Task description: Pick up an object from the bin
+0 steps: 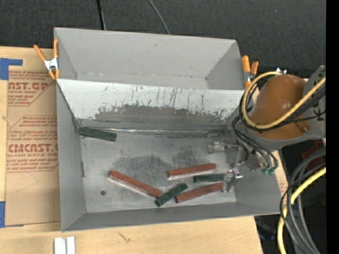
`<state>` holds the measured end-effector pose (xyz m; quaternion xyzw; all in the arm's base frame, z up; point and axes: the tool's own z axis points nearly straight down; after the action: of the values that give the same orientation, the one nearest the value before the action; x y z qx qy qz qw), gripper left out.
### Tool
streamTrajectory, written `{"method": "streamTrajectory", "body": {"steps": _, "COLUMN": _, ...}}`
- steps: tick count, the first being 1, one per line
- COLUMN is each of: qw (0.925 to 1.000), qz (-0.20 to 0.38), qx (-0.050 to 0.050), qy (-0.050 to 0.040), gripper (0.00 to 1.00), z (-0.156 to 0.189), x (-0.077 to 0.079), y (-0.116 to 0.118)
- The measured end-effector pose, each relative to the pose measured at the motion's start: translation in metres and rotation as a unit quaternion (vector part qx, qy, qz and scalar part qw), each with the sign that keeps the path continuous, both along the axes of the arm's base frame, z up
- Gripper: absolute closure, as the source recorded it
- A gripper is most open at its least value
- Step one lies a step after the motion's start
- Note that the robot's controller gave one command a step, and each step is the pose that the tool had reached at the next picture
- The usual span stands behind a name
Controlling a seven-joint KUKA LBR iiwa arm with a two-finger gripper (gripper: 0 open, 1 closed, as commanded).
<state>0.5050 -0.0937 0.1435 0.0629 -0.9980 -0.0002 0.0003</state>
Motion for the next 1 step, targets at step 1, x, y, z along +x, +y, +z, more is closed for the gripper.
{"method": "streamTrajectory", "body": {"steps": 1, "qw": 1.0000, "qz": 0.000, "qx": 0.000, "qy": -0.0007, "gripper": 0.00, "z": 0.0005, "x": 0.0004, "y": -0.0001}}
